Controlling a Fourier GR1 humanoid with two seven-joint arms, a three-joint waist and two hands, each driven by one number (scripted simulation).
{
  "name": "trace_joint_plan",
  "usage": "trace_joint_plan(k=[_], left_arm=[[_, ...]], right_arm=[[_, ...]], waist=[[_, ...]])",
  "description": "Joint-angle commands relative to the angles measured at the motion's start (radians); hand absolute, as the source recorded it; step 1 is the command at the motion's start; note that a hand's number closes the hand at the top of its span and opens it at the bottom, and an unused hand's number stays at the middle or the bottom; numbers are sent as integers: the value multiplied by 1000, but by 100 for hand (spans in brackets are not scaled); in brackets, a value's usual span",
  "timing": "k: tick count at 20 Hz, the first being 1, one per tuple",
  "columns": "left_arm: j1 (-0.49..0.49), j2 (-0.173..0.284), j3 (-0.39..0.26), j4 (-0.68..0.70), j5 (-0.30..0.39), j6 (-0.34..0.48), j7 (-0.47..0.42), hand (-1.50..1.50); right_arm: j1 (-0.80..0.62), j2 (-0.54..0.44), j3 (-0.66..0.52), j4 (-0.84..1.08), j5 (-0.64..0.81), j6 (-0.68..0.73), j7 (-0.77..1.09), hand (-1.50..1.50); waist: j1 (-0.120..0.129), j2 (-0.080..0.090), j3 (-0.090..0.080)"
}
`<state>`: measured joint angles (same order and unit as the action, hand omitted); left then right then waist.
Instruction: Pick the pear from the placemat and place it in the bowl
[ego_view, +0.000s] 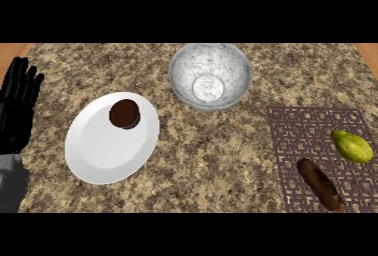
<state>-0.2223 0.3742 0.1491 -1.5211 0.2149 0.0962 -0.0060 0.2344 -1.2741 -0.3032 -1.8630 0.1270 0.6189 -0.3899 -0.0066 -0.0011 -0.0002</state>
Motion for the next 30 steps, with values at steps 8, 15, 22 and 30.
trace_joint_plan(k=[8, 15, 22, 30], left_arm=[[-10, 12, 53, 50, 3, -65, -42, 0], [-22, -38, 19, 38, -43, -30, -11, 0], [20, -20, 61, -32, -22, -59, 19, 0], [-26, -46, 68, 71, -37, -81, -35, 0]], right_arm=[[-97, 140, 122, 109, 273, 31, -64, -150], [-240, 260, 241, 195, 379, 56, 0, -150], [-335, 320, 263, 383, 517, 12, -86, -150], [-399, 419, 298, 477, 609, -47, -190, -150]], waist=[[10, 2, 0], [15, 3, 0], [14, 2, 0], [9, 2, 0]])
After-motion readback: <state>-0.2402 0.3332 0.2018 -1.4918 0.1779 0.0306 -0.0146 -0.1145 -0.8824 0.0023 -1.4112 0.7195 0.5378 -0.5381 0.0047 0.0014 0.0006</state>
